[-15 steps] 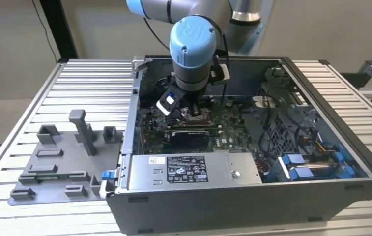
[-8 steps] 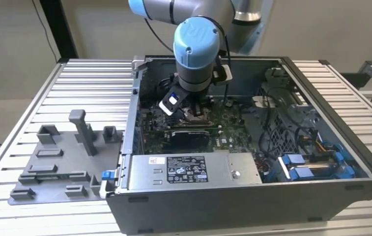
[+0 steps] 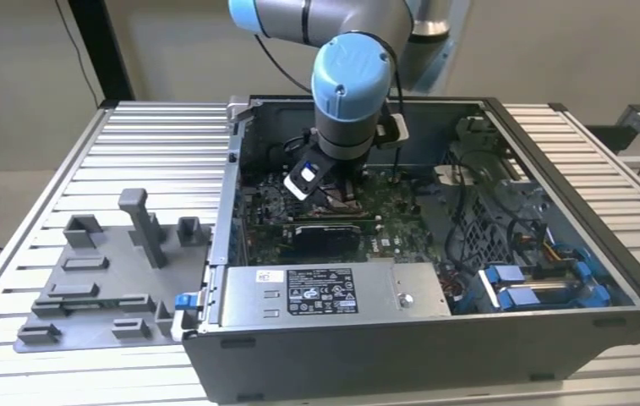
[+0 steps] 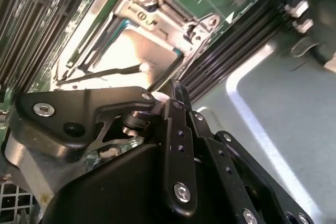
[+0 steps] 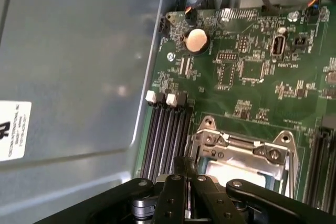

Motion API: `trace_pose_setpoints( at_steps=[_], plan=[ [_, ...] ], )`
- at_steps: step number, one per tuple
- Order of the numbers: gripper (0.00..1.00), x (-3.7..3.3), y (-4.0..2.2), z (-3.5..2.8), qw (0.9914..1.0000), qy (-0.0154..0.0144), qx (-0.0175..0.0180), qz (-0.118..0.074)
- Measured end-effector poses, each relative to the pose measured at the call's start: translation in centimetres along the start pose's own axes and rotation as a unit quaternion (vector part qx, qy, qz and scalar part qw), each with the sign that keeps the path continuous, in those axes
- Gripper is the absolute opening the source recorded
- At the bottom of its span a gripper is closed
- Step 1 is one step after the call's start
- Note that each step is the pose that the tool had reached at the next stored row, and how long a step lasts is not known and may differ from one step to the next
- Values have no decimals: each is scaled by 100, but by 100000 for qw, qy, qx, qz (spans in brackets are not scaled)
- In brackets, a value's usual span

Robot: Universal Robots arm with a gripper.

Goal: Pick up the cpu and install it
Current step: 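Close the cpu cover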

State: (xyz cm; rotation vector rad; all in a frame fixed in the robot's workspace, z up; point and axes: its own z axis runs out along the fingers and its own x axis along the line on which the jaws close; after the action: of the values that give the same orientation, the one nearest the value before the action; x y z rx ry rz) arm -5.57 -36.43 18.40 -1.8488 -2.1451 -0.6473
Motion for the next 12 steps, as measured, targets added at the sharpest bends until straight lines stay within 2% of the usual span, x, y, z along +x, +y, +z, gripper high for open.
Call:
trace_pose_setpoints(
  at_steps=[6, 12],
  plan=[
    [0, -26, 66, 35, 100000, -10, 11, 7],
    [0, -41, 108, 42, 100000, 77, 93, 27]
  ],
)
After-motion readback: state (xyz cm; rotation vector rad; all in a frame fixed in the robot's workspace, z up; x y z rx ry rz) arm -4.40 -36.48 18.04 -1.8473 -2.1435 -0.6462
